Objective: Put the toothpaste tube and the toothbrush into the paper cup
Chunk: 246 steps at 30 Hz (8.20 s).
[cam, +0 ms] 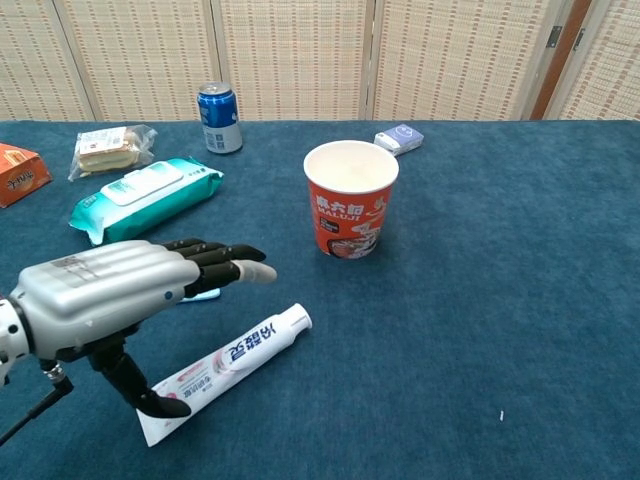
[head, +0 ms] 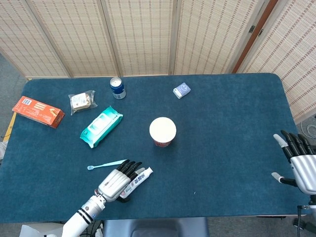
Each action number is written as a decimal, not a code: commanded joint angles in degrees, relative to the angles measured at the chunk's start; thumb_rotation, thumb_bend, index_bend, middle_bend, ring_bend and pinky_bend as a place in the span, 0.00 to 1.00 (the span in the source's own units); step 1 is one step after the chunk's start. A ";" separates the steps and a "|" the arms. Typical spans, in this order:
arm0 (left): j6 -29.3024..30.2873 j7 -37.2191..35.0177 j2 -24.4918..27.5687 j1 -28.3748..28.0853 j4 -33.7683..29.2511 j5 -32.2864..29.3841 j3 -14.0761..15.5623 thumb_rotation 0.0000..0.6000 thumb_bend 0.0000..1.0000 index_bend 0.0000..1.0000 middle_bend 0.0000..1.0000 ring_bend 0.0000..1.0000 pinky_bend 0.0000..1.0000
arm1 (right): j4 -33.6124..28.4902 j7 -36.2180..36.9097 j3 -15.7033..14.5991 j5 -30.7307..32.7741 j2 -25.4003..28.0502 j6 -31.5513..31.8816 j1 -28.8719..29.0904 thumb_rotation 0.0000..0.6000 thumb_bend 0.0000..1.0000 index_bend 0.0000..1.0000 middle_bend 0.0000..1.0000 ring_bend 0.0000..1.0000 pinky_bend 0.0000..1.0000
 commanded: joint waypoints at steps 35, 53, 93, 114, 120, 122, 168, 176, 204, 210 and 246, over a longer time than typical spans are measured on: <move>0.08 3.62 -8.35 -5.50 9.42 -9.72 -1.04 1.00 0.00 0.00 0.00 0.00 0.00 | 1.11 4.66 -0.11 -0.91 2.70 3.94 -2.82 1.00 0.00 0.07 0.00 0.00 0.05; 3.38 5.27 -9.10 -6.56 14.54 -9.87 -1.76 1.00 0.00 0.00 0.00 0.00 0.00 | 1.26 4.58 0.02 -0.91 2.31 2.94 -2.38 1.00 0.00 0.07 0.00 0.00 0.05; -2.12 6.16 -8.08 -13.85 7.05 -20.06 -2.48 1.00 0.04 0.38 0.00 0.00 0.00 | 3.09 8.13 0.16 -0.81 3.50 6.96 -5.13 1.00 0.00 0.07 0.00 0.00 0.05; -1.22 8.32 -10.36 -17.11 10.23 -22.50 -1.99 1.00 0.27 0.40 0.00 0.00 0.00 | 4.26 9.72 0.25 -0.22 3.60 6.94 -5.70 1.00 0.00 0.07 0.00 0.00 0.05; -1.19 8.66 -10.58 -17.68 10.55 -23.35 -1.62 1.00 0.27 0.41 0.00 0.00 0.00 | 4.52 9.91 0.25 -0.12 3.46 6.49 -5.57 1.00 0.00 0.07 0.00 0.00 0.05; -1.10 8.64 -10.65 -17.79 10.63 -23.49 -1.55 1.00 0.27 0.42 0.00 0.00 0.00 | 4.58 9.96 0.27 -0.12 3.43 6.47 -5.57 1.00 0.00 0.07 0.00 0.00 0.05; 12.84 -0.41 3.24 -11.42 -5.41 -15.45 -6.10 1.00 0.36 0.64 0.00 0.00 0.00 | 3.60 8.43 0.05 -1.30 2.11 4.82 -4.49 1.00 0.00 0.07 0.00 0.00 0.05; 13.77 -3.24 5.74 -11.03 -8.23 -16.46 -9.28 1.00 0.36 0.64 0.00 0.00 0.00 | 3.40 8.28 -0.03 -1.41 2.06 4.62 -4.34 1.00 0.00 0.07 0.00 0.00 0.05; 15.75 2.37 10.61 -17.28 -15.23 -22.34 -18.52 1.00 0.37 0.64 0.00 0.00 0.00 | 3.32 8.66 -0.24 -1.82 2.16 4.34 -3.95 1.00 0.00 0.07 0.00 0.00 0.05; 15.56 1.90 10.12 -19.29 -15.94 -25.10 -20.43 1.00 0.37 0.65 0.00 0.00 0.00 | 3.43 8.73 -0.28 -2.02 2.03 4.60 -4.01 1.00 0.00 0.07 0.00 0.00 0.05; 11.46 -7.54 -1.60 -29.39 1.33 -31.19 -24.33 1.00 0.40 0.67 0.00 0.00 0.00 | 4.10 9.51 -0.76 -1.26 1.95 3.20 -3.74 1.00 0.00 0.07 0.00 0.00 0.05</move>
